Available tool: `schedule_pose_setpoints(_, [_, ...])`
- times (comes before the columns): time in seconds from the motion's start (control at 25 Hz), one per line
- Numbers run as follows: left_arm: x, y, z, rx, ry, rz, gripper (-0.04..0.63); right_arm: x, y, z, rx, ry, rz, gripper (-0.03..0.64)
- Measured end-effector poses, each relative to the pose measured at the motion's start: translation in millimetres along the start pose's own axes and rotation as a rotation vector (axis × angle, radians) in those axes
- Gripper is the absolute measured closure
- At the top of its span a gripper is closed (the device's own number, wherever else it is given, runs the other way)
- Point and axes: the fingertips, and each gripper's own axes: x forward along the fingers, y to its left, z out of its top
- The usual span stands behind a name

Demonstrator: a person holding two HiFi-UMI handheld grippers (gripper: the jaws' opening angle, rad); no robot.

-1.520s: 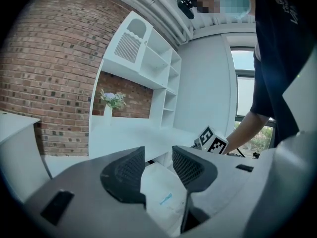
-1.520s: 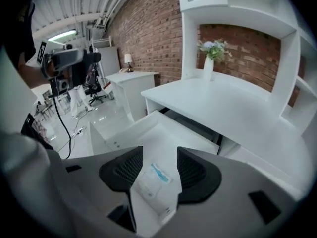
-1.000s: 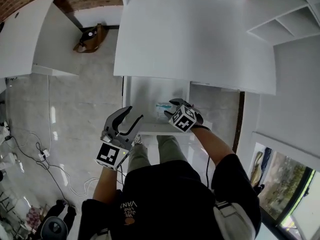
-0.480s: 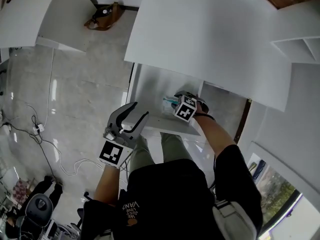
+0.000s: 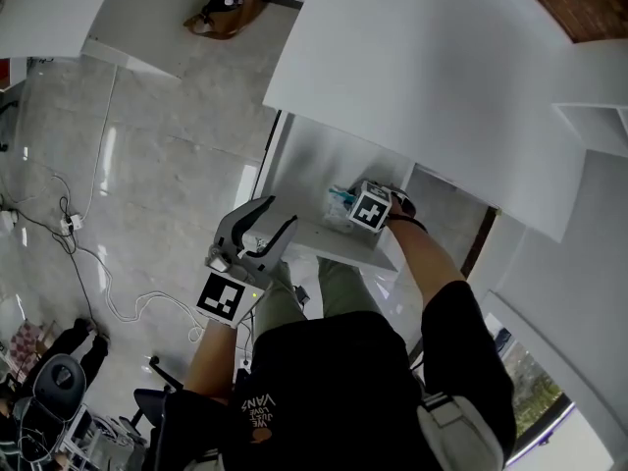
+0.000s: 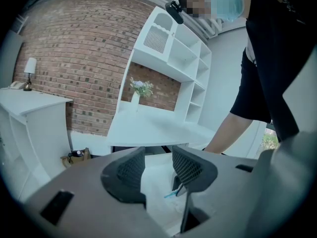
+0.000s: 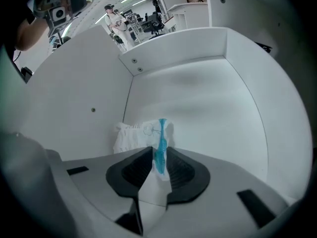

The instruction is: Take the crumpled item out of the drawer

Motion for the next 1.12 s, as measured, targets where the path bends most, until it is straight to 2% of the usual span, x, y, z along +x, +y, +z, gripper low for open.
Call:
schedule_pose_setpoints(0.2, [-1.1, 1.2, -1.3, -0.001, 0.001, -0.005, 0.440, -2.2, 4.1, 4.5, 0.007, -0.015, -0.012, 0.603])
schedule_pose_setpoints(0.4, [3.3, -6.0, 4.3, 0.015, 0.004, -0.027, 0.440, -19.8, 1.1, 3.4, 0.037, -0.058, -0.072, 0.614])
schedule_pose_setpoints(0.88, [6.6, -13.4, 27.3, 0.047, -0.001, -0.106, 0.440, -102.0, 1.5, 23.1, 0.324, -0.350, -0.263, 0.614])
schedule_pose_setpoints(1.12, [11.4, -22.4, 45.5, 0.089, -0.006, -0.170, 0.453, -172.5, 4.3, 18.2, 0.531, -0.560, -0.425, 0.614])
